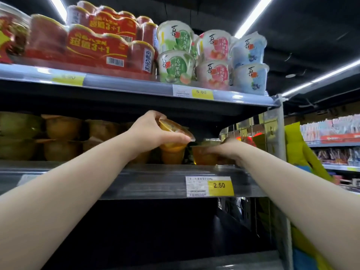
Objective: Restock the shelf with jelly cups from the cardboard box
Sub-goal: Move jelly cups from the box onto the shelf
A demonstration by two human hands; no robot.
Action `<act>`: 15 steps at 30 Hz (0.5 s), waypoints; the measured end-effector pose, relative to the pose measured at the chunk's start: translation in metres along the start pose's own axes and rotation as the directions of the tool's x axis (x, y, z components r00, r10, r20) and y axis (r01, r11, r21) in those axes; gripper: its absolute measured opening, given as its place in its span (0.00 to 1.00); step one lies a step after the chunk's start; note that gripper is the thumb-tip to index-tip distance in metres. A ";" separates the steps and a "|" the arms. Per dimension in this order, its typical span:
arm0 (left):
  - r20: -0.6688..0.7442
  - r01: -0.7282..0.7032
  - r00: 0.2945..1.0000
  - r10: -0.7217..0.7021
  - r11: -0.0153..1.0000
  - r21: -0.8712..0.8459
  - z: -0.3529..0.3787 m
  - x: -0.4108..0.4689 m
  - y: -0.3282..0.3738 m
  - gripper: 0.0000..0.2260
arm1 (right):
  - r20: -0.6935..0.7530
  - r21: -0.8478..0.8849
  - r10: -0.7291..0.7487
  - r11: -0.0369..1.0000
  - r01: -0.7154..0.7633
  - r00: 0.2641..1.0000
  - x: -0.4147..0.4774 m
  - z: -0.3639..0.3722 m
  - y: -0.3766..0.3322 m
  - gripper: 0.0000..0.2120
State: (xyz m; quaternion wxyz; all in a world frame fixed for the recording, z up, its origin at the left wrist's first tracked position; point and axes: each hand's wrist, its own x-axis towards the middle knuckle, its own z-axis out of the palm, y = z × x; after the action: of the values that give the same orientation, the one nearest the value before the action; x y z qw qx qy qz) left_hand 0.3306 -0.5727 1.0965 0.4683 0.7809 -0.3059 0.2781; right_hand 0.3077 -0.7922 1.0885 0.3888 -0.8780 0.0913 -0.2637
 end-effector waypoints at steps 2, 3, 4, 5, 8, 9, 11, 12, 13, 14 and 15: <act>-0.009 0.035 0.999 -0.036 0.999 -0.018 0.004 0.002 0.001 0.44 | 0.063 -0.034 -0.013 0.999 0.015 0.998 -0.003 -0.003 0.002 0.38; -0.003 0.060 0.998 -0.060 0.998 -0.032 0.007 0.003 0.001 0.45 | 0.075 -0.079 -0.027 0.996 0.033 0.997 -0.005 -0.004 0.002 0.38; 0.010 0.086 0.996 -0.085 0.995 -0.051 0.009 0.004 0.001 0.47 | 0.070 -0.123 -0.059 0.990 0.067 0.996 -0.006 -0.006 0.004 0.39; 0.028 0.108 0.994 -0.106 0.991 -0.082 0.010 0.004 0.002 0.50 | 0.045 -0.144 -0.098 0.984 0.104 0.994 -0.006 -0.006 0.004 0.40; 0.080 0.158 0.986 -0.143 0.960 -0.233 0.015 0.005 0.004 0.48 | -0.096 -0.061 -0.297 0.954 0.292 0.950 -0.010 -0.008 0.005 0.37; 0.112 0.161 0.985 -0.134 0.942 -0.294 0.017 0.006 0.006 0.40 | -0.123 0.011 -0.347 0.937 0.350 0.930 -0.011 -0.009 0.006 0.34; 0.193 0.155 0.978 -0.082 0.902 -0.402 0.023 0.004 0.013 0.21 | -0.087 0.155 -0.393 0.902 0.403 0.915 -0.018 -0.011 0.004 0.27; 0.220 0.154 0.974 -0.060 0.884 -0.441 0.027 0.004 0.016 0.17 | -0.049 0.211 -0.407 0.888 0.408 0.912 -0.020 -0.011 0.002 0.24; 0.231 0.153 0.972 -0.047 0.869 -0.470 0.031 0.004 0.018 0.16 | -0.014 0.246 -0.422 0.877 0.412 0.906 -0.020 -0.011 0.002 0.21; 0.228 0.152 0.973 -0.042 0.856 -0.493 0.036 0.005 0.019 0.16 | 0.013 0.265 -0.437 0.869 0.418 0.899 -0.020 -0.011 0.001 0.19; 0.220 0.149 0.975 -0.038 0.846 -0.513 0.040 0.007 0.020 0.17 | 0.024 0.278 -0.445 0.863 0.422 0.895 -0.020 -0.009 0.001 0.19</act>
State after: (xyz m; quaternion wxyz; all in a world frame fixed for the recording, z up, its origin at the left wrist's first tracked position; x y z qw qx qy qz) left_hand 0.3263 -0.6175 1.0963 0.6436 0.6610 -0.3774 0.0802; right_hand 0.2863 -0.7914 1.0853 0.4369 -0.8266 -0.1617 -0.3156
